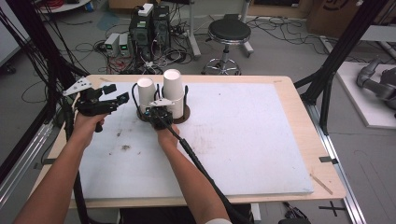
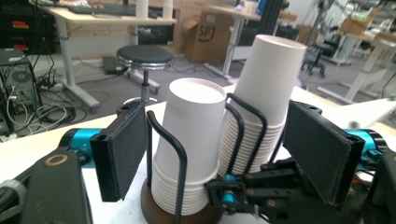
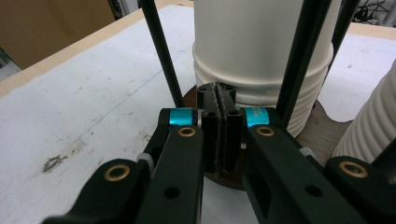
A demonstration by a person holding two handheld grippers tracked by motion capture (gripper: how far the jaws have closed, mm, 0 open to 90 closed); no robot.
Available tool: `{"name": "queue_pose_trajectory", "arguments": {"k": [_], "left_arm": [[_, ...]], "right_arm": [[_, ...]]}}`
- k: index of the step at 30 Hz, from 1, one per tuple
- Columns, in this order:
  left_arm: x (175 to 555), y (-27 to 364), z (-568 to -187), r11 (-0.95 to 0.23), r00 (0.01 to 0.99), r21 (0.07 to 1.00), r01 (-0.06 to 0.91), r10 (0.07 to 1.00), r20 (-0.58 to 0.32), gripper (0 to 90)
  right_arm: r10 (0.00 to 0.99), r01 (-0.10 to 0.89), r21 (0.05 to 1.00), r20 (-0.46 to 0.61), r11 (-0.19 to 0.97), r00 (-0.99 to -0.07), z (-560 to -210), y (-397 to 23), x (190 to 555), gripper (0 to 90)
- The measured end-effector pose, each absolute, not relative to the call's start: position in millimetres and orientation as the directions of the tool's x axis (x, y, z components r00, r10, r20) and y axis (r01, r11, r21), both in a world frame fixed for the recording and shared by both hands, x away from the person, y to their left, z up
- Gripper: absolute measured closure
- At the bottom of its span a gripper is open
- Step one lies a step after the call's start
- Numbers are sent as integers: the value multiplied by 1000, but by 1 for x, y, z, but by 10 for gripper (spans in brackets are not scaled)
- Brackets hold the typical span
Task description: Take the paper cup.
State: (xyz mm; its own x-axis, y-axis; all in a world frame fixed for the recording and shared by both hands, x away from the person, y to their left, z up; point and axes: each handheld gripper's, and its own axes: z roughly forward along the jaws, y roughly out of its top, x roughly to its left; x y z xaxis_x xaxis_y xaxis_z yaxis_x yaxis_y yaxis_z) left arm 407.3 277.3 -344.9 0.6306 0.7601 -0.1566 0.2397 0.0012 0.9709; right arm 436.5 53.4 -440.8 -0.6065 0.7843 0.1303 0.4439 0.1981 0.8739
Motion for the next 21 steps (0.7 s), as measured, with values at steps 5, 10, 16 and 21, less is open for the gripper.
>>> {"name": "queue_pose_trajectory", "arguments": {"k": [5, 10, 16, 21], "left_arm": [[419, 269, -340, -14, 637, 968, 250, 756, -154, 221], [432, 260, -336, 23, 627, 968, 251, 757, -181, 221], [440, 250, -342, -2, 619, 965, 262, 768, -167, 221], [451, 246, -347, -20, 610, 959, 282, 776, -163, 221]], "right_arm": [[785, 444, 875, 135, 192, -605, -441, 54, 437, 900], [789, 444, 874, 127, 196, -601, -441, 55, 436, 900], [791, 450, 872, 132, 194, -598, -441, 55, 436, 900], [793, 448, 871, 122, 203, -597, -440, 56, 436, 900]]}}
